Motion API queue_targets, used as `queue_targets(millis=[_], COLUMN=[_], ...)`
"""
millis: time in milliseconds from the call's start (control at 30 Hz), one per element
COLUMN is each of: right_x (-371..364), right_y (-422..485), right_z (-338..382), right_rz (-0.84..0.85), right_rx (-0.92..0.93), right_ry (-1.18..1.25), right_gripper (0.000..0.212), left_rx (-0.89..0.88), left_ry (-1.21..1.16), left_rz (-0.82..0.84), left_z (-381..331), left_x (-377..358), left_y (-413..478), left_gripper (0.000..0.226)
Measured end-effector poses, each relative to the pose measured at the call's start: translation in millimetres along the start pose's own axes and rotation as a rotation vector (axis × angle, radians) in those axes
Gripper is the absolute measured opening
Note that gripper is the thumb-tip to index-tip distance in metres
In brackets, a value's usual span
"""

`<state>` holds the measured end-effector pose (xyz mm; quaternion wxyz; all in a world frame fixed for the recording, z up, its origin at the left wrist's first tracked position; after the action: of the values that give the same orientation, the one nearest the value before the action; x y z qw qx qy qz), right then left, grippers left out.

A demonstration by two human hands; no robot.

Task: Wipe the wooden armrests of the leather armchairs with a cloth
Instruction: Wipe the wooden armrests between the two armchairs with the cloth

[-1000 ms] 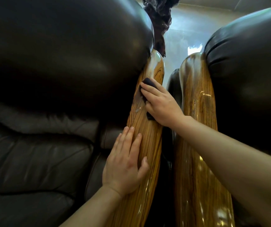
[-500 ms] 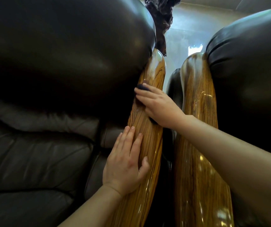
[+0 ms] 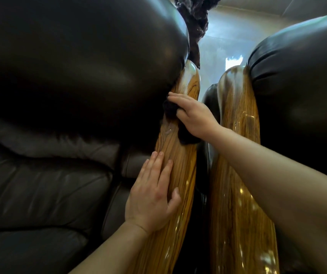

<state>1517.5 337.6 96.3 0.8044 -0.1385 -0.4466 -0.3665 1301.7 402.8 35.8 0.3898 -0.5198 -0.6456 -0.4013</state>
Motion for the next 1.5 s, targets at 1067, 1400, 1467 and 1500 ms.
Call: queue_targets(millis=[1067,1400,1467,1500], right_x=[-8.4,-36.8,-27.6,-26.8], right_y=[-13.6,23.5,37.9,37.5], right_z=[22.0,-20.5,-36.8,-40.6], right_rz=[-0.246,0.025,-0.006,-0.024], right_rx=[-0.195,-0.229,-0.416,-0.48], right_ry=[-0.143,-0.392,-0.19,-0.116], right_gripper=[0.042,0.062,0.068,0.071], left_rx=[-0.001,-0.007,-0.001,-0.002], left_ry=[-0.007,-0.006,0.001,0.007], left_rz=[0.03,0.045,0.045,0.051], left_z=[-0.5,-0.4,-0.1,-0.2], left_x=[2.2,1.2,2.0,1.9], left_y=[1.3,0.7,0.9,1.3], left_gripper=[0.066,0.065,0.065,0.066])
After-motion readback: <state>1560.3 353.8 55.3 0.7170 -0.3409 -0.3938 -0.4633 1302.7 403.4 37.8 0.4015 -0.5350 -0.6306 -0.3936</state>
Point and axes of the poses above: each hand's wrist, its own y-axis towards the middle knuckle, its own x-axis out of the back of the hand, z = x × y, the point moved 4 cm from there along y, towards the middle knuckle, and after that the axes turned 3 degrees about x, right-handed, at the moved point
